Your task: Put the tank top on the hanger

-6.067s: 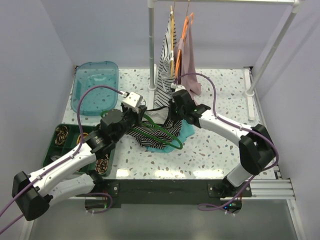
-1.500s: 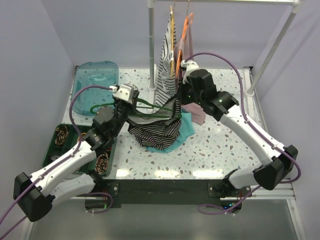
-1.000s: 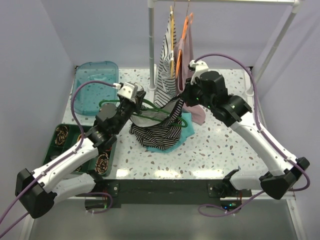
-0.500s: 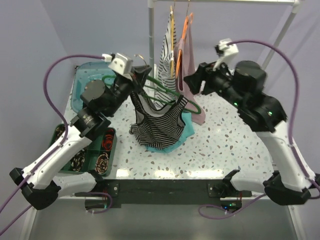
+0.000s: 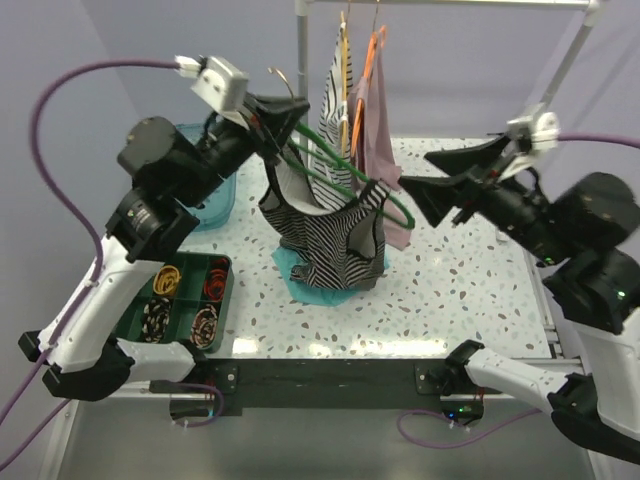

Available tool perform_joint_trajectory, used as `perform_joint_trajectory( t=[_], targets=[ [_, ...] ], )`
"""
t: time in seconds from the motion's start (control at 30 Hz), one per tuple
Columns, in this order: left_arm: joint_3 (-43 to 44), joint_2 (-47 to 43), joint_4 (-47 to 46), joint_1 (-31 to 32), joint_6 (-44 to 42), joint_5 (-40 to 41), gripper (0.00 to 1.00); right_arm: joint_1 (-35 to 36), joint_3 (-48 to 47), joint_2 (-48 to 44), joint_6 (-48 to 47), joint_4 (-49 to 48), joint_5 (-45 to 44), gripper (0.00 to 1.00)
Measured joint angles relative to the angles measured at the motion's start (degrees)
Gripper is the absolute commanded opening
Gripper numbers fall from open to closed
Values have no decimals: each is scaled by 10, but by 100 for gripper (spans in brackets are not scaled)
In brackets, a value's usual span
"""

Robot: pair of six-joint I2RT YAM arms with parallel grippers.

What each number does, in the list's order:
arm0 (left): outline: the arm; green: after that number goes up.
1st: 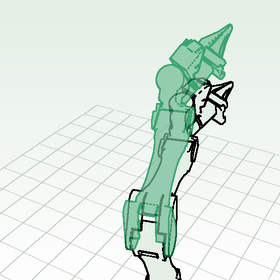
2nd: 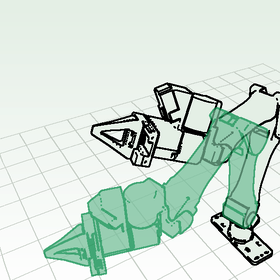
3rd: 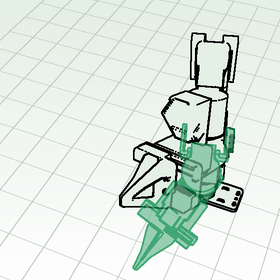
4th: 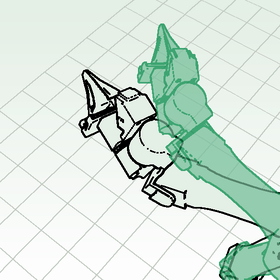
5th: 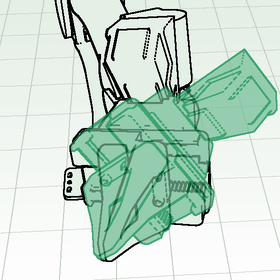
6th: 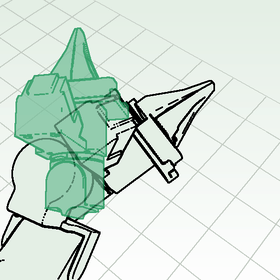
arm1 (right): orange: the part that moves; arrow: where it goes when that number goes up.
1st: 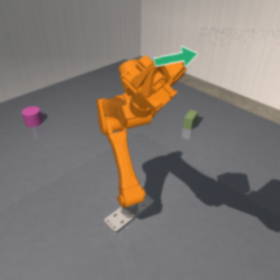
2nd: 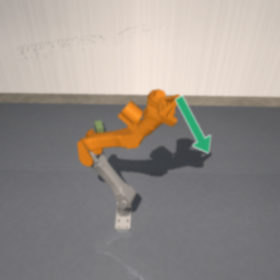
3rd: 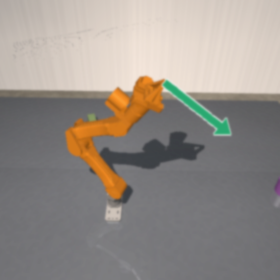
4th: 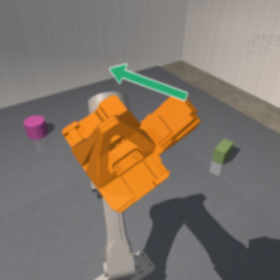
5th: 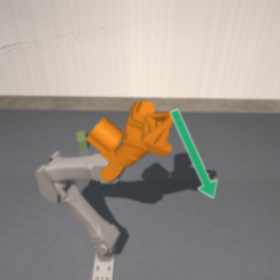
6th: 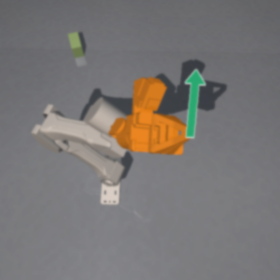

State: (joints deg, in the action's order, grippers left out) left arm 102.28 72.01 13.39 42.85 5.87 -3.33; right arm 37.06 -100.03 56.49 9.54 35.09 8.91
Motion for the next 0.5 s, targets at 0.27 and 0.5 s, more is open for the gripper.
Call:
perform_joint_trajectory(
  t=[0.27, 0.5],
  targets=[
    [-258, -33, 28, 1, 26, -5, 0, 0, 194, 17, -1, 43, 63, 64],
    [-290, -50, 17, 1, 37, -5, 0, 26, 241, 19, -2, 56, 70, 59]
  ],
)
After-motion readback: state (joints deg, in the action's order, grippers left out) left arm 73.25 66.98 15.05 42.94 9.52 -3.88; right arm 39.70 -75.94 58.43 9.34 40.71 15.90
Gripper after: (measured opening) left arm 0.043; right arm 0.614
